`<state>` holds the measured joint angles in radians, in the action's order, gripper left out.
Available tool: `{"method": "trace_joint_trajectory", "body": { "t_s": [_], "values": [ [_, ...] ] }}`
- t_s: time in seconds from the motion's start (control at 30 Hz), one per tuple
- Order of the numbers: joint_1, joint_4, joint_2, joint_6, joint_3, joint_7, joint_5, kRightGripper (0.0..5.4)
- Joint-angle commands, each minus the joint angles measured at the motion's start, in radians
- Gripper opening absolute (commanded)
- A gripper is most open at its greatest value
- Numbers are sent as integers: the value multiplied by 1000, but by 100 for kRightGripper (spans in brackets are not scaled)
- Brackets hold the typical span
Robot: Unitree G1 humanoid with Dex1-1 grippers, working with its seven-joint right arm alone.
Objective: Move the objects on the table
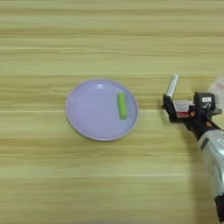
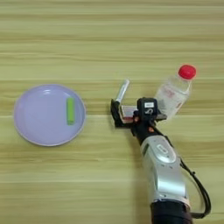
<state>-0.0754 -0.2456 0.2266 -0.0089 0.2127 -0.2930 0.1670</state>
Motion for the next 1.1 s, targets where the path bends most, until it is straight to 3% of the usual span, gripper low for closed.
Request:
{"method": "trace_joint_trajectory", "body": {
  "t_s": [0.03,0.53,1.1],
  "values": [
    [-78,-13,36,-33,19,20,-7,539],
    [-92,-98,33,13,17,6,3,539],
    [-38,-7,18,139,-30,-36,29,539]
  ]
}}
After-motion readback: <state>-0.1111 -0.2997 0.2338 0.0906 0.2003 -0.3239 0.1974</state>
